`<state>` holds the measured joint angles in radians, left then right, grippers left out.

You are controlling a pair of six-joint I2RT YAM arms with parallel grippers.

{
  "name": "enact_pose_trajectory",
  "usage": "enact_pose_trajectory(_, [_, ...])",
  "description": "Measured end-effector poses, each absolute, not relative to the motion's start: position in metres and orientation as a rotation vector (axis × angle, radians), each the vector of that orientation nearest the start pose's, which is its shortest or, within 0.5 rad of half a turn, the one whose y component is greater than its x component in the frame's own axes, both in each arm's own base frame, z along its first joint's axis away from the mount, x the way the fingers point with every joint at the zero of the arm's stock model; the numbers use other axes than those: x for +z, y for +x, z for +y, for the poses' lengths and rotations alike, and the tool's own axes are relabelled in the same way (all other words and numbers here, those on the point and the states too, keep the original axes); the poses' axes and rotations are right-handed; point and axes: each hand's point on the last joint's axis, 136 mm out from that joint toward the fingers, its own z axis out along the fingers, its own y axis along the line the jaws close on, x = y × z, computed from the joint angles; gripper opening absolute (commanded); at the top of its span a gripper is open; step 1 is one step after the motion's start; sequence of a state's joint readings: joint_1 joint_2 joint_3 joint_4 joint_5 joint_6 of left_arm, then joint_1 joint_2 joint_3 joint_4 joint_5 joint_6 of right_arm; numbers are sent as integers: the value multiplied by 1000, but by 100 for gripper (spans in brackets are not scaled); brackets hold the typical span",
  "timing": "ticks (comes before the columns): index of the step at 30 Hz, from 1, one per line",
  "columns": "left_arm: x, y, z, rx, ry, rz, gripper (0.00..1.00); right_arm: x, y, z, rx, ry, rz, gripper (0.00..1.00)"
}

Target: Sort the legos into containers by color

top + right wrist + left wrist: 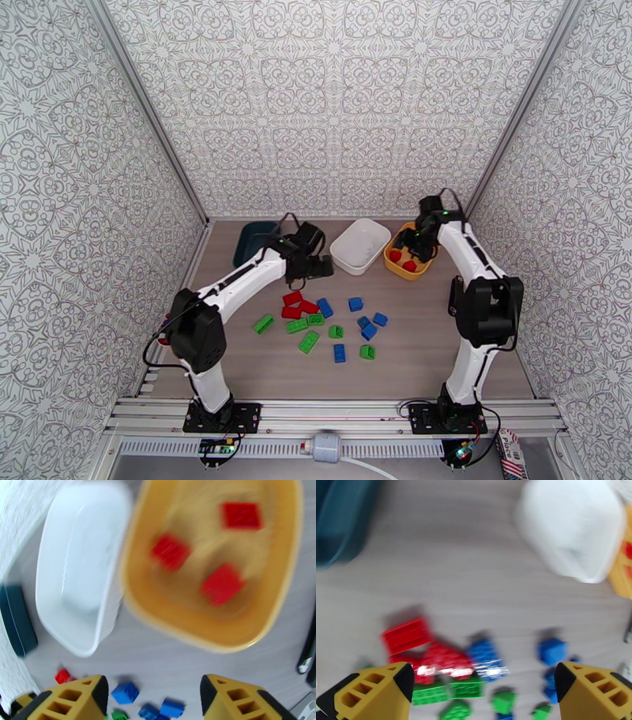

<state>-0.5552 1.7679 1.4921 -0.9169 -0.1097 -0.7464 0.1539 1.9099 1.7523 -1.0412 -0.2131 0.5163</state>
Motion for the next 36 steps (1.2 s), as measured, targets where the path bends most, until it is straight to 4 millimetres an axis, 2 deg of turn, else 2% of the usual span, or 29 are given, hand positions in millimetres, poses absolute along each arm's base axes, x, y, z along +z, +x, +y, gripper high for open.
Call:
enact_pose_trajectory(2, [124,351,-180,-132,-365,2782,99,153,425,131,457,361,2823,71])
enact_pose_trajectory(5, [110,340,-162,-71,-434,2819,99,149,410,168,447,221,2851,74])
enact_pose_trajectory(10, [95,333,-152,-35,-489,2852,99,148,382,227,445,-6,2870,77])
enact_pose_trajectory(14, [85,336,-151,-34,-532,2867,99,148,362,257,442,-126,2874,77])
enact_pose_trajectory(17, [73,339,-153,-43,-556,2886,99,148,357,264,438,-153,2873,77])
enact_pose_trajectory(21, [57,342,-155,-52,-589,2914,98,145,356,263,433,-142,2879,77])
enact_pose_trajectory(26, [41,344,-158,-64,-615,2938,97,130,348,257,401,-133,2921,77])
enact_pose_trajectory(31, [34,347,-158,-65,-630,2949,94,124,341,252,386,-112,2941,77])
enact_pose_trajectory(36, [29,351,-160,-66,-632,2955,89,127,337,249,389,-108,2936,76])
